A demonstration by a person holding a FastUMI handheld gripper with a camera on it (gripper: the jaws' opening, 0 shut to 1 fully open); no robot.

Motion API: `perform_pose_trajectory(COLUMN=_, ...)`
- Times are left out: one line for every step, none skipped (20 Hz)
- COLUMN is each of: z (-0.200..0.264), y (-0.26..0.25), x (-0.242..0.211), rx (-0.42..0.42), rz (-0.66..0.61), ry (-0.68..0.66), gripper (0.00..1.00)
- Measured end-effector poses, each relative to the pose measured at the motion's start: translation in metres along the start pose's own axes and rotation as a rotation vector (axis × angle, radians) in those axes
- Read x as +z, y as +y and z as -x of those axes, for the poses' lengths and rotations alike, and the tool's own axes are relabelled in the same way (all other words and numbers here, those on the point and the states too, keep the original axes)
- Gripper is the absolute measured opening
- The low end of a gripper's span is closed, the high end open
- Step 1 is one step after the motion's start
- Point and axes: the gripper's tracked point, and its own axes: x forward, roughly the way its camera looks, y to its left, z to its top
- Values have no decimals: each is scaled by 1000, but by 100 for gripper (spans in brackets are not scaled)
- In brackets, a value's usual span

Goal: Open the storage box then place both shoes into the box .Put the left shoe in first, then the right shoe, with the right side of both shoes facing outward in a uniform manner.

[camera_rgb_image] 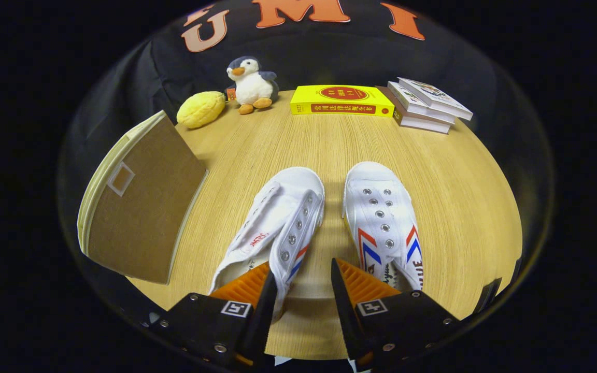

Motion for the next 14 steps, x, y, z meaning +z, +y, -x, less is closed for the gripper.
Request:
perform_pose_trajectory(z=-5, y=3, x=2, rx=12, rz=-20, ry=-3, gripper=57)
perform_pose_trajectory(z=-6, y=3, x=8, rx=15, rz=-31, ry=-22, gripper=53)
perform_pose_trajectory(z=-10, y=1, x=12, rx=10, rz=-30, ry=-41, gripper=52)
perform_pose_trajectory(z=-14, y=0, x=16, rx=2, rz=-25, ry=-53, gripper=49)
perform_pose_trajectory(z=-18, y=0, x=19, rx=-4, rz=-22, ry=-65, gripper=48)
perform_pose_trajectory(z=-21, y=1, x=19, rx=-4, rz=-26, ry=-62, gripper=45)
perform_pose_trajectory(z=-26, y=3, x=19, rx=-3, rz=-35, ry=-56, gripper=41)
perform_pose_trajectory(z=-29, y=1, x=18, rx=-14, rz=-43, ry=-45, gripper=35)
perform_pose_trajectory(z=-29, y=1, x=20, rx=-16, rz=-60, ry=-46, gripper=32)
perform_pose_trajectory(z=-29, y=-2, x=20, rx=-31, rz=-67, ry=-42, gripper=27)
perform_pose_trajectory(z=-29, y=-6, x=20, rx=-37, rz=-76, ry=-31, gripper=22)
perform_pose_trajectory(z=-28, y=-6, x=21, rx=-26, rz=-97, ry=-22, gripper=8)
perform_pose_trajectory(z=-25, y=-5, x=21, rx=-19, rz=-133, ry=-8, gripper=6)
perform_pose_trajectory(z=-22, y=-7, x=23, rx=-25, rz=-159, ry=-3, gripper=5)
